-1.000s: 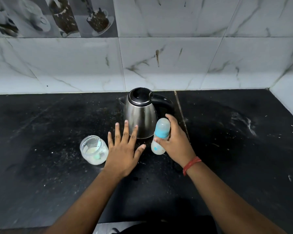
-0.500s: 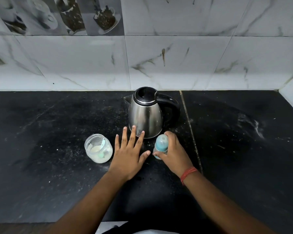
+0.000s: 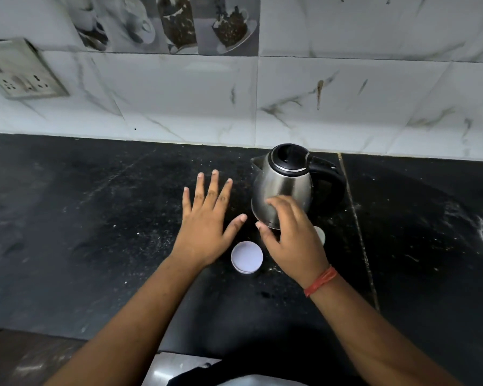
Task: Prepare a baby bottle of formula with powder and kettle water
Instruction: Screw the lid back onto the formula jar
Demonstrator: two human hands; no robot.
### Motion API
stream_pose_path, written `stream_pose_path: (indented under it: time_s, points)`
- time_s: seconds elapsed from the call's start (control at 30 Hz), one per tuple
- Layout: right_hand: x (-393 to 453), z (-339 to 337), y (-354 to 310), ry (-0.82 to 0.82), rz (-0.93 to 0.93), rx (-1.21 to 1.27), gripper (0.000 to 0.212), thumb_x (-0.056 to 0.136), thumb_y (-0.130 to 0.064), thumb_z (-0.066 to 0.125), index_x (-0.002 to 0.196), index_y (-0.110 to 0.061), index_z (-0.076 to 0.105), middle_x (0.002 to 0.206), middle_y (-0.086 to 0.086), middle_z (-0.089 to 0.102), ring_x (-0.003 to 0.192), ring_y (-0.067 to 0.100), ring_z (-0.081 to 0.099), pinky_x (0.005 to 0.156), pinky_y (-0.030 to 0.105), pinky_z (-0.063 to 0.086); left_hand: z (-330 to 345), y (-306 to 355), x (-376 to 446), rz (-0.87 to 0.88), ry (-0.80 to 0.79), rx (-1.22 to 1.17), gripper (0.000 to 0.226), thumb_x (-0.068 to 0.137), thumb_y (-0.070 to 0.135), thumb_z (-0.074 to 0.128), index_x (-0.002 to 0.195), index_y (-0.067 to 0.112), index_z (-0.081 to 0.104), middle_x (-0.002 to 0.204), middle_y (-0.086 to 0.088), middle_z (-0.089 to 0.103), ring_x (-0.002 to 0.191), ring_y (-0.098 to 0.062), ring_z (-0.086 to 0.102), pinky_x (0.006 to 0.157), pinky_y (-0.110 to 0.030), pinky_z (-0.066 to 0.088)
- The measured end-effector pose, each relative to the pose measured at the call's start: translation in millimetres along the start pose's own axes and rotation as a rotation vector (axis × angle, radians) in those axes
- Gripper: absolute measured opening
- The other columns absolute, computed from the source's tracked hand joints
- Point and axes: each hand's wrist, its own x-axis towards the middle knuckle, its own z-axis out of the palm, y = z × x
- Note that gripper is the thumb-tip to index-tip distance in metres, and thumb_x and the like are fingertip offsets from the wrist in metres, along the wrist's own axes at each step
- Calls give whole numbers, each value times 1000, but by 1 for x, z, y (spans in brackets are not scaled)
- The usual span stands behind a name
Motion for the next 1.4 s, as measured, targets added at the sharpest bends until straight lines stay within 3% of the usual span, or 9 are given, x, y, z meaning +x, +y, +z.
stream_pose_path:
  time_s: [0.1, 0.27, 0.5, 0.63, 0.73, 0.93, 1.03, 1.23, 1.4]
  points:
    - [-2, 29, -2, -248, 60, -41, 46, 89, -25, 71, 130, -10, 56, 129, 7, 58, 118, 26, 56, 101, 39, 48, -7, -31, -11, -54, 8, -57, 87, 95, 73, 23, 165, 23, 9, 172, -1, -9, 158, -23, -21, 127, -56, -8]
    - [-10, 72, 4, -676, 167, -280, 72, 88, -47, 68, 147, -17, 38, 142, 6, 46, 132, 29, 43, 111, 39, 38, -1, -73, -34, -122, -32, -241, 99, 87, 81, 37, 164, 24, 9, 172, 3, -7, 157, -15, -21, 128, -52, -7]
    - [-18, 101, 5, -859, 235, -484, 90, 77, -52, 78, 149, -22, 33, 143, 6, 43, 133, 33, 41, 107, 45, 40, 34, -88, -56, -260, -235, -647, 132, 64, 79, 69, 164, 27, 0, 165, 24, -11, 155, -4, -20, 129, -42, 2]
    - [-19, 100, 4, -831, 234, -488, 84, 78, -49, 79, 147, -24, 36, 140, 5, 43, 128, 31, 43, 103, 44, 44, 51, -87, -57, -297, -277, -738, 137, 60, 76, 75, 165, 25, 3, 168, 20, -4, 157, -5, -13, 131, -42, 5]
    - [-17, 94, 4, -749, 281, -415, 79, 82, -51, 74, 148, -28, 36, 139, 3, 42, 125, 28, 43, 103, 41, 45, 60, -89, -54, -354, -247, -798, 138, 57, 80, 80, 163, 28, 9, 172, 9, 14, 160, -12, 8, 129, -47, 16]
    - [-10, 73, -3, -590, 377, -206, 72, 85, -50, 73, 149, -35, 42, 137, 3, 41, 129, 28, 43, 108, 39, 42, 61, -80, -53, -324, -116, -818, 92, 68, 41, 93, 141, 41, 37, 138, 15, 55, 130, -3, 53, 114, -39, 44]
    - [-4, 60, -5, -469, 428, -86, 66, 83, -46, 77, 142, -32, 52, 131, 3, 43, 121, 24, 52, 104, 32, 43, 60, -71, -51, -318, -57, -847, 88, 71, 29, 93, 138, 40, 38, 135, 17, 55, 124, 1, 56, 111, -35, 46]
    - [19, 30, -16, -83, 522, 189, 47, 77, -40, 83, 102, -19, 49, 106, -4, 48, 88, 8, 51, 75, 10, 41, 48, -46, -38, -265, 0, -895, 95, 63, 40, 87, 144, 29, 38, 140, 8, 45, 132, -5, 50, 116, -40, 43]
    - [34, 8, -27, 6, 305, 226, 47, 73, -40, 84, 85, -15, 47, 107, 1, 52, 99, 7, 52, 81, 7, 38, 37, -19, -25, -188, 45, -869, 101, 61, 48, 84, 148, 26, 37, 142, 6, 41, 136, -11, 45, 116, -43, 42]
